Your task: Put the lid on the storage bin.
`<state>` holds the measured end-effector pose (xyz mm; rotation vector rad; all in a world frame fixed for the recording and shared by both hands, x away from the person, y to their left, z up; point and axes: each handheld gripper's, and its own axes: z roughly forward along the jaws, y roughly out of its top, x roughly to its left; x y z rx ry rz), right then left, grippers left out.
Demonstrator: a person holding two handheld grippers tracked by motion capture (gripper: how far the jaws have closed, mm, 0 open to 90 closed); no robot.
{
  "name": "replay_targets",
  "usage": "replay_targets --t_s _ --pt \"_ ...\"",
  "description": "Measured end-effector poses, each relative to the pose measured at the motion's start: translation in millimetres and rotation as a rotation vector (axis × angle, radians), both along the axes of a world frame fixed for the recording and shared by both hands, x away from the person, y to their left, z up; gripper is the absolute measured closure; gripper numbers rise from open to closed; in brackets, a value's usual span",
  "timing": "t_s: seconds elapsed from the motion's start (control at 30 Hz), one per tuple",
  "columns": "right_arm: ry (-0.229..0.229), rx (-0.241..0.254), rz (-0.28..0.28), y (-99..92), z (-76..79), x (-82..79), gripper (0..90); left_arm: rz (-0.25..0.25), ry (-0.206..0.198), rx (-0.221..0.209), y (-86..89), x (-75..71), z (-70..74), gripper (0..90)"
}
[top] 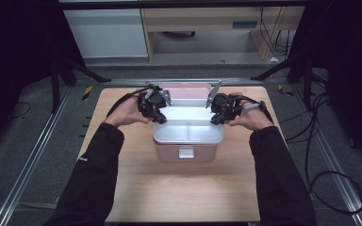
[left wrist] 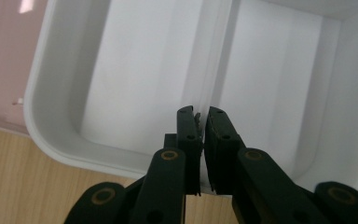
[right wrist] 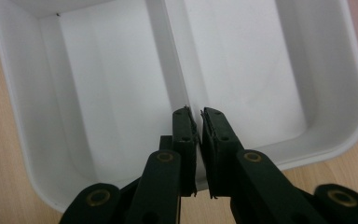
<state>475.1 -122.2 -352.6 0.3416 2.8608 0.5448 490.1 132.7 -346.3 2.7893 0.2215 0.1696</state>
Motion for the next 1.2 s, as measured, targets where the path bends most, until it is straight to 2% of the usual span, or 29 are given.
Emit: replay_targets --t_s 0.17,0.23,0.37,0.5,0.53,0.6,0.77,0.83,0.9,1.1,1.13,1.17,1.2 --pt "0.003 0.007 0.005 4.9 -2.5 1.8 84.3 0.013 0.007 0.012 4.5 1.9 -4.5 84.5" --pt "0.010 -0.010 0.008 9.9 -8.3 3.7 84.2 0.006 0.003 0.042 2.8 0.7 -8.7 84.9" --pt "0.026 -0.035 0.002 12.3 -19.3 6.8 84.0 0.009 0.009 0.060 -0.1 1.7 -14.5 85.1" --pt "0.047 -0.012 -0.003 9.7 -26.4 5.7 83.6 0.008 0.022 0.066 -1.1 0.7 -19.6 84.9" --pt "0.046 0.014 -0.005 6.5 -29.5 4.2 82.8 0.008 0.029 0.056 0.1 -1.2 -22.7 84.9" --pt "0.043 0.037 -0.007 4.0 -32.3 1.5 82.2 0.006 0.031 0.050 1.3 -4.9 -26.3 84.8" --pt "0.029 0.028 0.002 6.2 -34.9 -6.9 81.5 0.010 0.021 0.040 4.0 -16.0 -31.2 84.4" --pt "0.020 0.057 -0.001 4.8 -37.3 -14.5 81.3 0.022 0.020 0.010 8.2 -22.4 -33.4 83.9" --pt "0.022 0.084 0.000 2.6 -38.5 -20.1 81.9 0.022 0.018 0.004 9.5 -26.3 -33.8 83.5" --pt "0.025 0.054 0.001 6.4 -37.0 -29.3 81.6 0.027 -0.003 0.007 10.7 -35.6 -33.4 82.0" --pt "0.016 0.058 -0.010 6.4 -36.7 -29.7 80.2 0.050 -0.026 -0.021 13.0 -38.8 -30.4 80.2" --pt "0.016 0.058 -0.010 6.4 -36.7 -29.7 80.2 0.050 -0.026 -0.021 13.0 -38.8 -30.4 78.4" --pt "0.018 0.070 -0.022 5.5 -36.0 -30.0 78.4 0.054 -0.043 -0.045 15.8 -41.6 -26.6 78.4"
